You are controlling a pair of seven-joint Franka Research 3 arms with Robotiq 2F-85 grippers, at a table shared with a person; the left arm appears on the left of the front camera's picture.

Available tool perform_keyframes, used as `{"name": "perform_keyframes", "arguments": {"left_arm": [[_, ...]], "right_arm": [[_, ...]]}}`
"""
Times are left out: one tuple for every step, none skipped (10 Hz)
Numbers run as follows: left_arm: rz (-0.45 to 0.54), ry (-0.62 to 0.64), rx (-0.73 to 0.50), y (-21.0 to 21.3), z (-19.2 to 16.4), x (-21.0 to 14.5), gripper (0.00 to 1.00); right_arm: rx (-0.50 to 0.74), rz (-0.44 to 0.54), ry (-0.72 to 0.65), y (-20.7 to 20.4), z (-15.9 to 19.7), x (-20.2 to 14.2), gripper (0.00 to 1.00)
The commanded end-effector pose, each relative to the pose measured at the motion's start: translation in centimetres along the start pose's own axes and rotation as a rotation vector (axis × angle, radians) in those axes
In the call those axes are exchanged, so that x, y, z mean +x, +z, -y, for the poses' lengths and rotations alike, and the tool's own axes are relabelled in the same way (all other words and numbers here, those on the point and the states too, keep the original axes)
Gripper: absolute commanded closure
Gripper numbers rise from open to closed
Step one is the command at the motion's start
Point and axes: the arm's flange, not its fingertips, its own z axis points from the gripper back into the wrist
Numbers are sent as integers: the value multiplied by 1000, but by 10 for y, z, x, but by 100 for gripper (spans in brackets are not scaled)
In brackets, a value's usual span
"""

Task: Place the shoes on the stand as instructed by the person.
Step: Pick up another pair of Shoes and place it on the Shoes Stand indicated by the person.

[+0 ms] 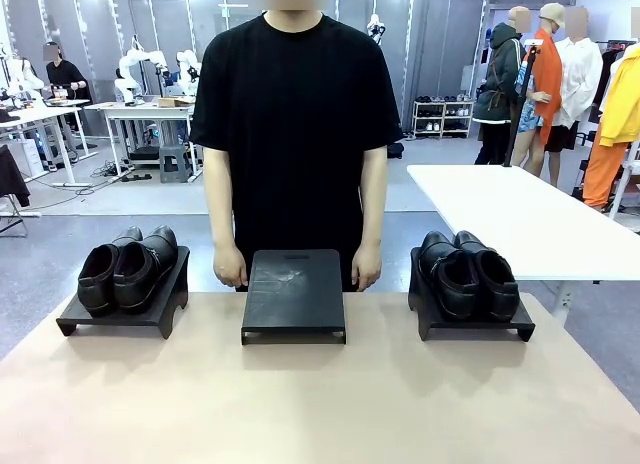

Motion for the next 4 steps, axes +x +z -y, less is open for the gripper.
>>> {"name": "perform_keyframes", "arguments": {"left_arm": [[-18, -13, -4, 1, 1, -3, 0], [-18, -13, -4, 1, 1, -3, 0], [-18, -13, -4, 1, 1, -3, 0], [-18, -13, -4, 1, 1, -3, 0]], "right_arm": [[16, 11, 10, 1, -2, 1, 0], [16, 11, 10, 1, -2, 1, 0], [16, 11, 10, 1, -2, 1, 0], [16, 11, 10, 1, -2, 1, 0]]}}
